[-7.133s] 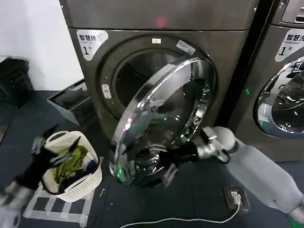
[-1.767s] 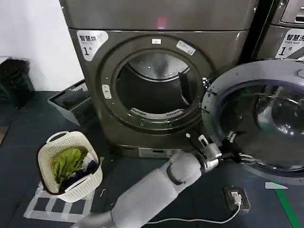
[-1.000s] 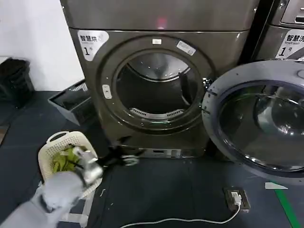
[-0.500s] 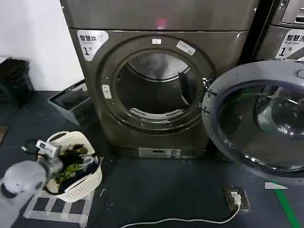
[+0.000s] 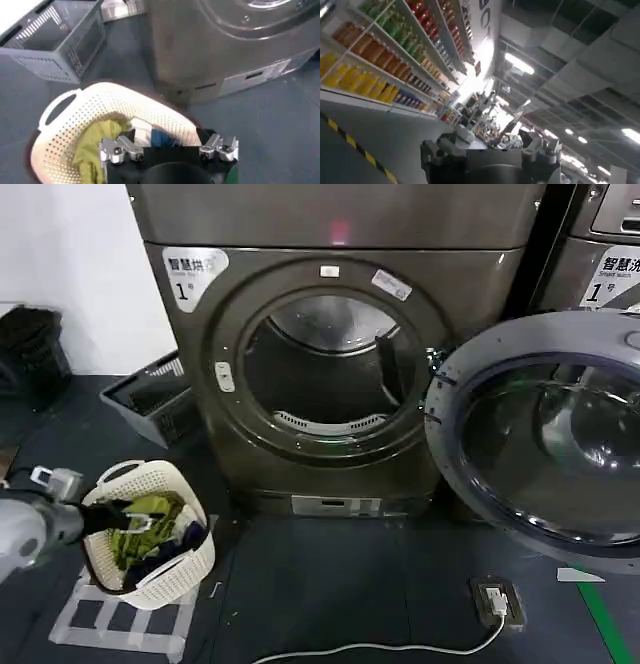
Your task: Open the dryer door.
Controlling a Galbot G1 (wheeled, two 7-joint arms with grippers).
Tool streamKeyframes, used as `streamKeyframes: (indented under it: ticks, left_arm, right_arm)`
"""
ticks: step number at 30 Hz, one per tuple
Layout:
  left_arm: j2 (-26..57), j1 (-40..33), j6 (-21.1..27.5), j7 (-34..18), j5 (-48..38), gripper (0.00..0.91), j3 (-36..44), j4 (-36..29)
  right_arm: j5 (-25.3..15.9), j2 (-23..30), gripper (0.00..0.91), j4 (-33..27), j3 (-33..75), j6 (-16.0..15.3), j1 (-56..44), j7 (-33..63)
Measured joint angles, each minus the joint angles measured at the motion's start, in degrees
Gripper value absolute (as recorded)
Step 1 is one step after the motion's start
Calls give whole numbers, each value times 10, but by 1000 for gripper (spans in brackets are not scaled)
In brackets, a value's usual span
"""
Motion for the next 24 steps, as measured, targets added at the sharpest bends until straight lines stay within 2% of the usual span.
streamKeyframes:
  ticks: [3, 5, 16, 19, 24]
  left_arm:
    - [18, -14, 0, 30, 20, 907, 20, 10]
    - [18, -49, 0, 36, 32, 907, 60, 21]
    - [-52, -382, 0, 55, 65, 907, 409, 106]
    - [-60, -430, 0, 77, 101, 907, 463, 123]
    - [-56, -472, 0, 141, 173, 907, 501, 140]
  right_arm:
    - [-1, 5, 907, -1, -7, 8, 3, 0]
    - [-2, 8, 907, -3, -9, 17, 3, 1]
    - [-2, 13, 907, -8, -5, 22, -3, -1]
    - [-1, 14, 907, -9, -6, 27, -4, -1]
    - [-1, 14, 907, -10, -8, 35, 0, -2]
